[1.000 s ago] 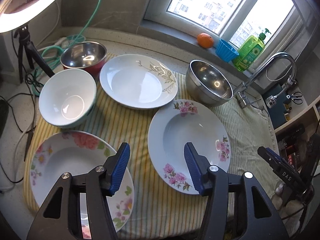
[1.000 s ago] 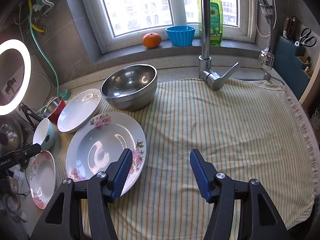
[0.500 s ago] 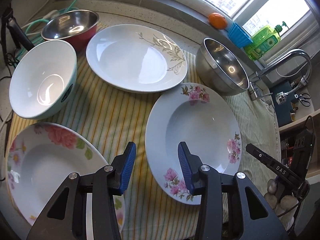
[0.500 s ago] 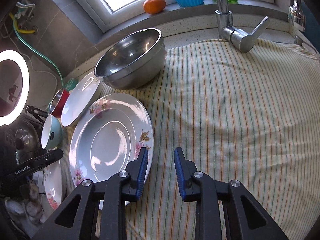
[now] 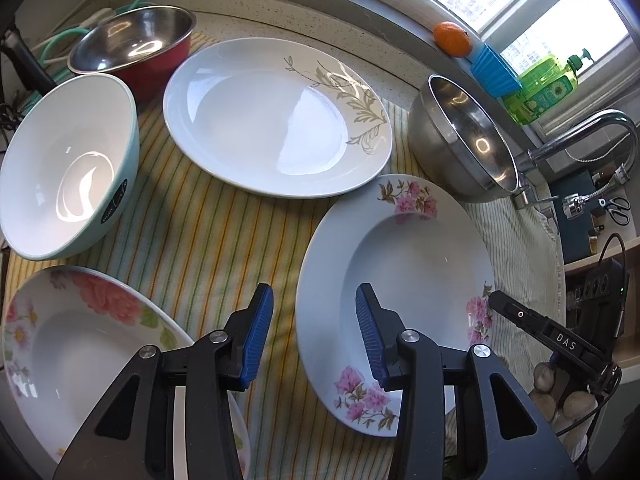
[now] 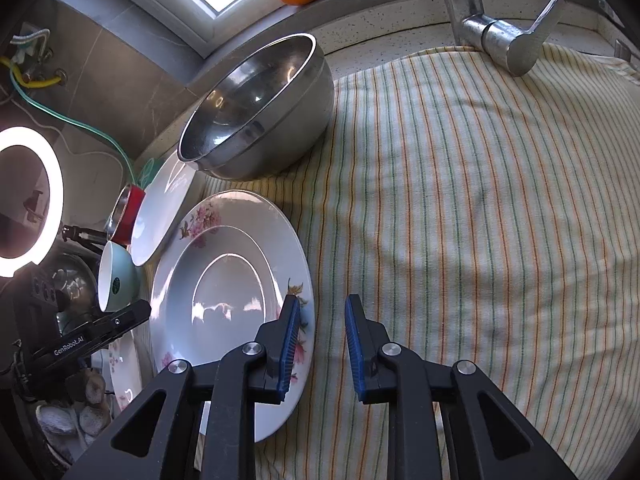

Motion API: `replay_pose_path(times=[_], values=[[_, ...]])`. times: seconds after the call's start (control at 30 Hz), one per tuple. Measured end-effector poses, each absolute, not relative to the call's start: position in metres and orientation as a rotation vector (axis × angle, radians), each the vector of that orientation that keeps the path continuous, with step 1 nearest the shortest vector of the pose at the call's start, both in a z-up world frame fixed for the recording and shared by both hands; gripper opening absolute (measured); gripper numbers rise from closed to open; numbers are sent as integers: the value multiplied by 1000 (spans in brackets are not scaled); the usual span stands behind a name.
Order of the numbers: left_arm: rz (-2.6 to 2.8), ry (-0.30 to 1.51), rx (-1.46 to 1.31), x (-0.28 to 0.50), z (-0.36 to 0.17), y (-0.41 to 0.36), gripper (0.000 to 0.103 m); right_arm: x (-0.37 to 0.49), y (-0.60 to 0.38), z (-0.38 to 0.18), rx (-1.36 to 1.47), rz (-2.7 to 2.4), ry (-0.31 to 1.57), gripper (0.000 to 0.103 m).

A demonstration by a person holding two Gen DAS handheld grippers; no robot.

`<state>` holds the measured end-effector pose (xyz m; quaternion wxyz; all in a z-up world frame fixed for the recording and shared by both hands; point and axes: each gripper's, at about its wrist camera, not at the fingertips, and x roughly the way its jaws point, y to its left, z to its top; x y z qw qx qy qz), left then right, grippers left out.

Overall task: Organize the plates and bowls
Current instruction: 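Close both grippers on the rim of the pink-flower deep plate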

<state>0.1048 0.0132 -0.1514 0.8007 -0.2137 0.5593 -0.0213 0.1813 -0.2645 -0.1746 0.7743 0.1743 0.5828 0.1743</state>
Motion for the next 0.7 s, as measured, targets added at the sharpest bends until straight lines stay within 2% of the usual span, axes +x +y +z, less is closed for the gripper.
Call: replay_pose_path(times=[0.13,0.23,0.33,0.5,0.7], values=[[-55,1204,-456,108,-153,12,31,185,-260,-175,367,372,1264,21],[-61,1206,-455,110,-154,11,30,185,-263,-174,364,363,1262,21],[-63,1211,-455,111,-156,12,24,185,-261,-175,357,385,1269,17],[-62,1216,-458,112,-158,11,23,187,-257,-176,367,409,1278,12],[-63,1229,-457,114,-160,11,20,190,-258,-178,388,416,1292,12]])
